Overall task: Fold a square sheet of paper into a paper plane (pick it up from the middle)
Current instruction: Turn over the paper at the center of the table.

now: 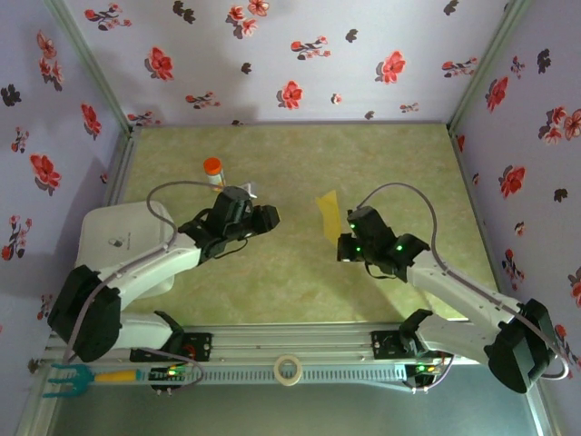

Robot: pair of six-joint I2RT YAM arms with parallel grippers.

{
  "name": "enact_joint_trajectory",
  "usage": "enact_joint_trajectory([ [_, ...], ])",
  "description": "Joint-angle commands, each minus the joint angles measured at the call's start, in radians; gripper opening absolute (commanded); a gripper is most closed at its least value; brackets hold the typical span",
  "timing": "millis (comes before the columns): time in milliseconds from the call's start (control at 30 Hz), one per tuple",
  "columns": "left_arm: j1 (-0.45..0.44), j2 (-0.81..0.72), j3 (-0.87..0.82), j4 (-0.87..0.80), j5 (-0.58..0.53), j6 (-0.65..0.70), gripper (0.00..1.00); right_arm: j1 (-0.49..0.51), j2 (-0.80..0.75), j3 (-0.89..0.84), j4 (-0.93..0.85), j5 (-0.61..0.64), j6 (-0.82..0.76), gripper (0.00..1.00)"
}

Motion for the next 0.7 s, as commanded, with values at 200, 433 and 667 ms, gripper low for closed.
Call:
enact_joint_trajectory([
  [200,0.023,-0.115,-0.056,-0.066,-0.128,0.066,0.42,0.200,0.122,0.168,-0.273,0.554,-0.059,0.05],
  [433,0.048,-0.186,-0.109,-0.074,-0.165,0.052,0.49,0.329,0.264,0.193,-0.288,0.743,-0.071,0.05],
  [667,0.076,-0.266,-0.165,-0.089,-0.203,0.018,0.48,0.436,0.438,0.221,-0.227,0.731,-0.153,0.08],
])
